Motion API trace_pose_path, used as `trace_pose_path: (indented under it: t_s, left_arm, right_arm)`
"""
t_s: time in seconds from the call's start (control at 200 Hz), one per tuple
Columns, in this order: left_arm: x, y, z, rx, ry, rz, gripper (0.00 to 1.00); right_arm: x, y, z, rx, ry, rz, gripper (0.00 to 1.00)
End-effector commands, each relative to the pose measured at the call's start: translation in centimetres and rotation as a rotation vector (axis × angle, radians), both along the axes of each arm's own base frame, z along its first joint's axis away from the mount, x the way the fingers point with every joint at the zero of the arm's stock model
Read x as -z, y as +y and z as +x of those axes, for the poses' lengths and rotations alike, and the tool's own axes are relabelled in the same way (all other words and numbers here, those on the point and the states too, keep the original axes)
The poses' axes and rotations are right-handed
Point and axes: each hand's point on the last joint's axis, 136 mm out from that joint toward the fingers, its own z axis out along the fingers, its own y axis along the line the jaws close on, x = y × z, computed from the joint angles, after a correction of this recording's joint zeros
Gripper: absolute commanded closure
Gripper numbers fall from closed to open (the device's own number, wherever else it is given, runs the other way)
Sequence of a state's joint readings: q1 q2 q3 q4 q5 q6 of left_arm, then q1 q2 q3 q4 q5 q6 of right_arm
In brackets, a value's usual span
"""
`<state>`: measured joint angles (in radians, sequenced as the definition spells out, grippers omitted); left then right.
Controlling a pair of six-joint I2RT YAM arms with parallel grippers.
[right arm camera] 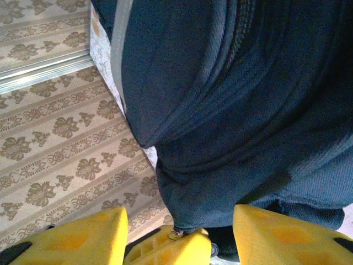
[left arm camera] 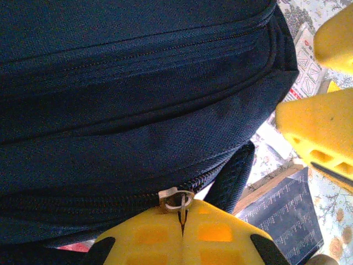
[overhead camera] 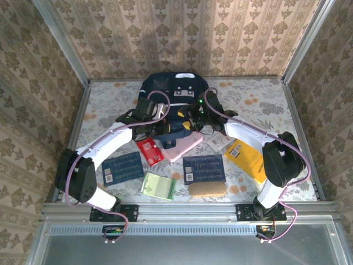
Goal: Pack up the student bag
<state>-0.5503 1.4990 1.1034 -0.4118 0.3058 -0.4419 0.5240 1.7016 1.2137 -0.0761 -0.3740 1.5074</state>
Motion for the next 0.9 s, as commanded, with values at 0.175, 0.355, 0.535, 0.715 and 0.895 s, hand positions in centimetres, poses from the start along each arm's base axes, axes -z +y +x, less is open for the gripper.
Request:
trace_pose_path:
  t_s: [0.175, 0.355, 0.535, 0.715, 0.895]
  left_arm:
    - [-2.6, -1.4, 0.9, 0.019, -0.081, -0.056, 1.0]
    - [-2.5, -1.5, 0.7, 0.026, -0.085, -0.048, 1.0]
    - [-2.4, -1.5, 0.2, 0.037, -0.089, -0.034, 1.0]
    - [-2.2, -1.4, 0.1, 0.047, -0.101, -0.015, 1.0]
    - [-2.4, -1.2, 0.4, 0.041, -0.111, -0.003, 1.0]
  right_arm:
    - [1.5, 0.6, -0.8, 0.046, 0.048, 0.045, 0.46]
    - [2.0, 1.2, 1.7, 0.033, 0.012, 0.049, 0.46]
    - [0.5, 1.0, 3.5, 0.035, -0.053, 0.008, 0.49]
    - [-0.4, 0.4, 4.4, 0.04, -0.087, -0.048, 0.69]
    - [-0.5, 0.9, 5.0, 0.022, -0.101, -0.048, 0.99]
